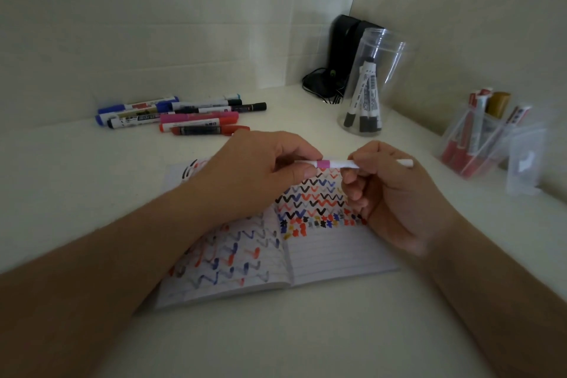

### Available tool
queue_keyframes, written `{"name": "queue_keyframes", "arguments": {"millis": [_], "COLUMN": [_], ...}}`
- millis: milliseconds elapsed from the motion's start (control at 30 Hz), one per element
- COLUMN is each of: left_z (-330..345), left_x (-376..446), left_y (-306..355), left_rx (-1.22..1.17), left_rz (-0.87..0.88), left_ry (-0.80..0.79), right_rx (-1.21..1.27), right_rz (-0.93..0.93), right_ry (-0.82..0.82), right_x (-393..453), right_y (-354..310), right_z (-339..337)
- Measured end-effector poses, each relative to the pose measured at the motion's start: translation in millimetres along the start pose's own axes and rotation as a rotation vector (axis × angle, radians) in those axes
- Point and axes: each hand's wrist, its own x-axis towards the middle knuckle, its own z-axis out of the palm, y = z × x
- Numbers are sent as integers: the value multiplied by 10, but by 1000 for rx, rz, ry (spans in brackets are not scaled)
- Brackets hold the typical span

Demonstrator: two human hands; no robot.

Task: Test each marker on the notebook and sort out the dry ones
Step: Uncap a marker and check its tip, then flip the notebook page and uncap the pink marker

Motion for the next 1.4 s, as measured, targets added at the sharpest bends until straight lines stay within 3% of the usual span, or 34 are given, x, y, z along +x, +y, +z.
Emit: {"name": "queue_keyframes", "arguments": {"millis": [233,367,567,767,900,1033,1167,1300,1400], "left_z": [0,43,138,13,-81,309,1228,2287,3012], "left_x": [-18,15,65,29,-15,-205,-600,-1068,-1240], "left_y": [-5,0,49,312,844,1590,2210,2381,2166], "left_rx": [-66,109,150,133,59,-296,-647,-546,-471], "left_rz": [-13,83,46,-29,-12,-18,-116,-212,-353], "left_ry": [51,129,63,-47,-83,-96,-263,-602,-795], "right_rx": [-7,11,-25,-153,-188,-44,178,307,205], "right_rz": [-38,-34,-7,-19,-73,-157,-159,-39,169], "right_ry": [32,53,93,265,315,389,607,900,1087], "right_x": [-34,-15,-10,-264,-913,-1855,-2753,-3442,-3792], "right_y": [-24,21,-9,-236,-421,-501,-279,286,963], "right_z": [37,39,13,-130,-390,-665,-1094,-1543,-1844]}}
